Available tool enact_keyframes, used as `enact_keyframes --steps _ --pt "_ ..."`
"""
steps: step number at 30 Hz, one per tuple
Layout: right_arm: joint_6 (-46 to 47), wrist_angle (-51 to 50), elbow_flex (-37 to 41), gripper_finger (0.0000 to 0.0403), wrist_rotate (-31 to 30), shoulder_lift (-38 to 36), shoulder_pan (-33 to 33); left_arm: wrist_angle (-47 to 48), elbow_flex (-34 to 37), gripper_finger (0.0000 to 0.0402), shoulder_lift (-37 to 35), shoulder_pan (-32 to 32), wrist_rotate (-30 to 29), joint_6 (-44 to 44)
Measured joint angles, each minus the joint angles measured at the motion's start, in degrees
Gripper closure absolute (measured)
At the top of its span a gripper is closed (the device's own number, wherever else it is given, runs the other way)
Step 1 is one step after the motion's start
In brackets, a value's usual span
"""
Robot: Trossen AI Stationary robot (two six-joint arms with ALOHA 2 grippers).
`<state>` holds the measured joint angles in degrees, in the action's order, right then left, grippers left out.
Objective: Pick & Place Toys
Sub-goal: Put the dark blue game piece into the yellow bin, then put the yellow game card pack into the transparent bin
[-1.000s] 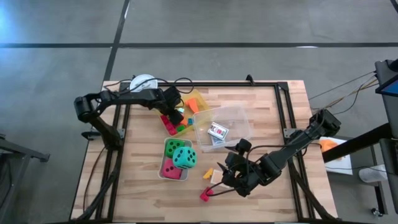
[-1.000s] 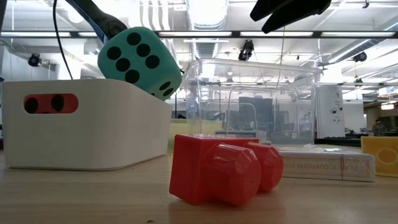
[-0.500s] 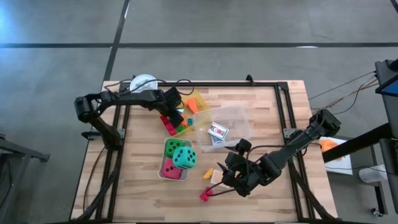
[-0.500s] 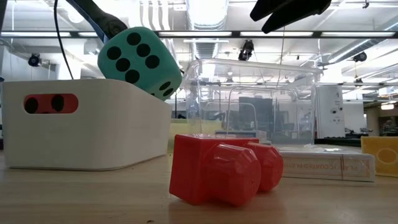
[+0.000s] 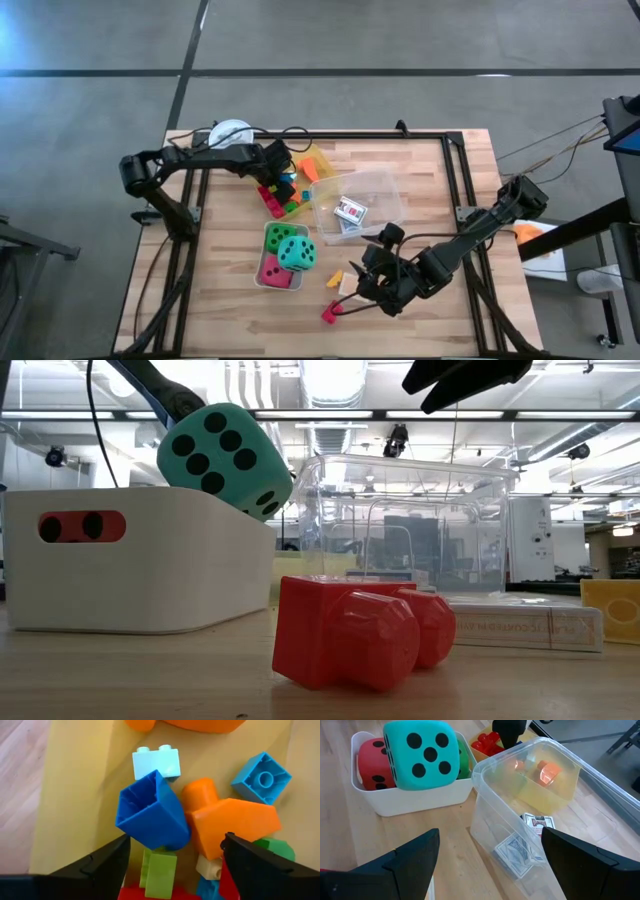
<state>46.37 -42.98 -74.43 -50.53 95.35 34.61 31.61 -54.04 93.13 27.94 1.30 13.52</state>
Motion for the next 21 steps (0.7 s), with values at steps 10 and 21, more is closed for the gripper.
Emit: enact_keyframes --steps 10,21 --pt "0.07 -0.02 0.00 0.0059 0.00 0.00 0.00 7.85 -4.45 0.0087 -0.39 -0.15 -0.64 0.00" --pt "-0.79 -0.60 0.00 0.0059 3.16 0.00 0.00 14.60 -7.56 0.0087 -2.00 -1.78 -2.19 0.00"
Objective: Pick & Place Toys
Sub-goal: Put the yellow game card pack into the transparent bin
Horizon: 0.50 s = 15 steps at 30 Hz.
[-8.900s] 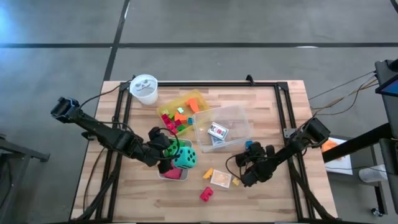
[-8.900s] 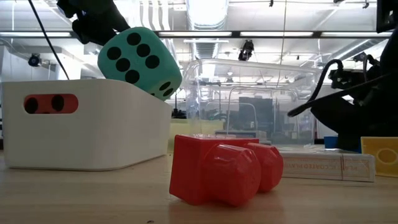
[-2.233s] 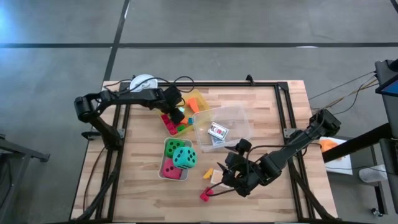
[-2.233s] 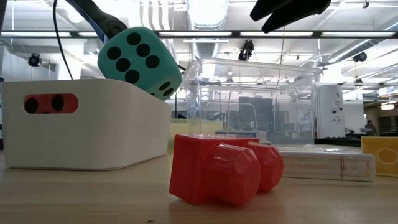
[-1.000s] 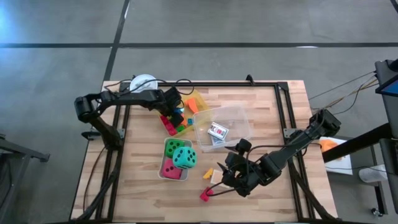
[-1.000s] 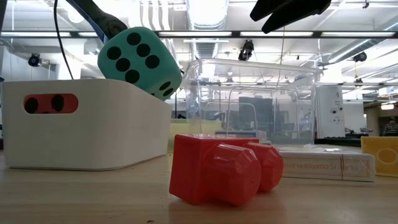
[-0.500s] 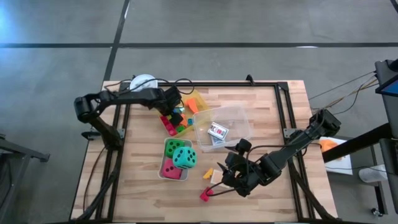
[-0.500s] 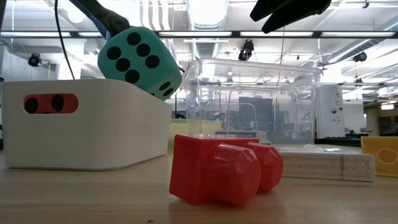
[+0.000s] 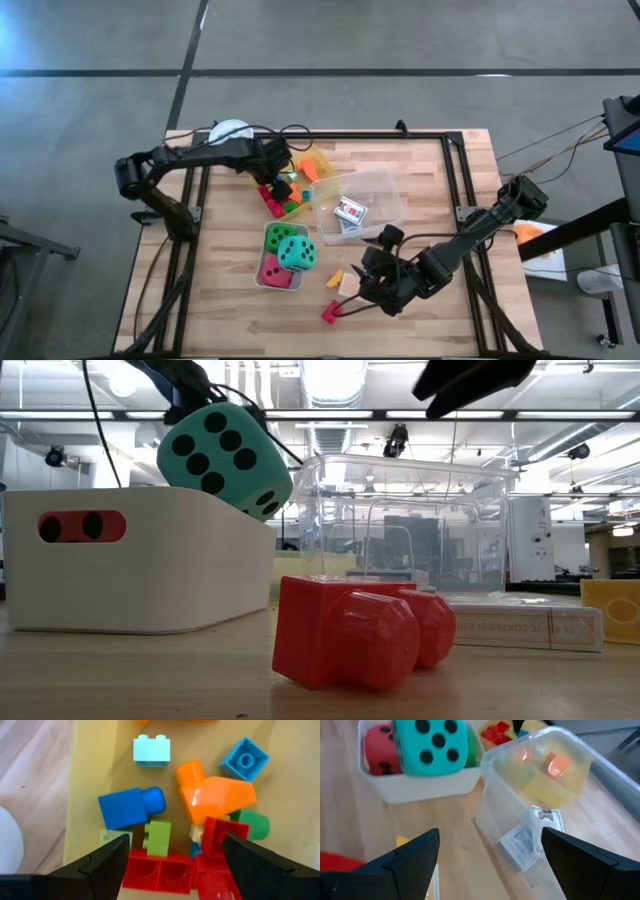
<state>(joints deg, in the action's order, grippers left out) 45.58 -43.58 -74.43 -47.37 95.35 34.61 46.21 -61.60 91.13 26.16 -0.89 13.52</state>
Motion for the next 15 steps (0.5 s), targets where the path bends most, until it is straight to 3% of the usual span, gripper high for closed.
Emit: enact_keyframes --steps 8,15 --pt "-2.52 -5.38 0.00 0.0059 12.33 0.00 0.02 4.88 0.00 0.0087 -9.00 -5.34 -1.04 3.81" --pt "-4.18 -5.32 0.49 0.0059 19.68 1.79 0.34 4.45 0.02 0.0087 -15.81 -16.53 -1.70 10.43"
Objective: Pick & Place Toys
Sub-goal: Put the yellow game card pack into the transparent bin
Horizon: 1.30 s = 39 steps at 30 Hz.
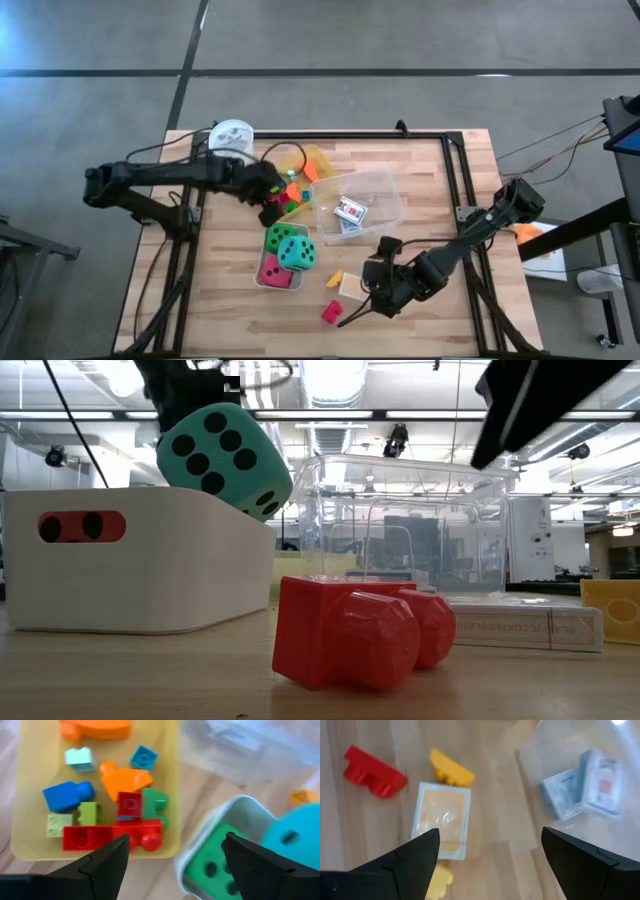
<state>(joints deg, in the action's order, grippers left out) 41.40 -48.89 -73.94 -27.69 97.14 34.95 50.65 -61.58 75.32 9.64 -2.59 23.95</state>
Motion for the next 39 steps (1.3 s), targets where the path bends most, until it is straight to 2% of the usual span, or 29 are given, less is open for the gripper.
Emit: enact_keyframes --steps 8,16,28,39 --pt "2.26 5.02 0.14 0.0059 2.72 6.08 1.60 -0.05 0.00 0.0087 -3.11 -13.48 -5.48 7.39" --pt "5.11 9.62 0.14 0.0059 2.58 13.45 1.95 -0.18 0.00 0.0087 -3.38 -21.59 -7.32 10.25" --pt "9.16 11.28 0.14 0.0059 2.32 15.50 1.78 0.07 0.00 0.0087 -3.62 -27.00 -7.30 12.14" --pt "10.78 13.94 3.06 0.0059 4.27 15.51 0.87 0.04 0.00 0.0087 -3.62 -27.61 -7.32 13.18"
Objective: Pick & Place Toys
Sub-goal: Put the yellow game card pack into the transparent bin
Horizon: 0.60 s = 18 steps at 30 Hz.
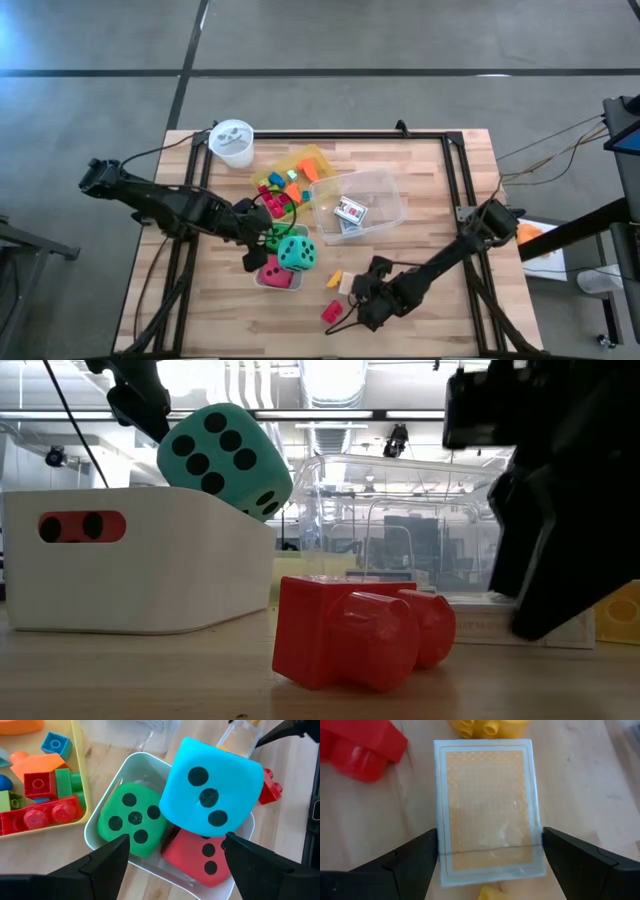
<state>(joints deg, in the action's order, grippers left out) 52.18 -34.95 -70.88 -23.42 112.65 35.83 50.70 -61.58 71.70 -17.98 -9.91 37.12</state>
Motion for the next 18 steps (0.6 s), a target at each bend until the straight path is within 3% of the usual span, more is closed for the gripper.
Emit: enact_keyframes --steps 8,13,18 --pt "-1.59 8.38 4.25 0.0061 2.46 -0.23 -0.66 0.02 0.00 0.0087 0.01 0.02 0.01 -0.86" --pt "-1.19 9.27 5.32 0.0101 2.25 -0.36 -0.65 0.39 0.00 0.0087 0.00 0.02 0.02 -0.90" --pt "-0.28 8.80 5.03 0.0105 2.24 -0.29 -0.62 0.34 0.00 0.0087 -0.32 -0.11 0.27 0.44"
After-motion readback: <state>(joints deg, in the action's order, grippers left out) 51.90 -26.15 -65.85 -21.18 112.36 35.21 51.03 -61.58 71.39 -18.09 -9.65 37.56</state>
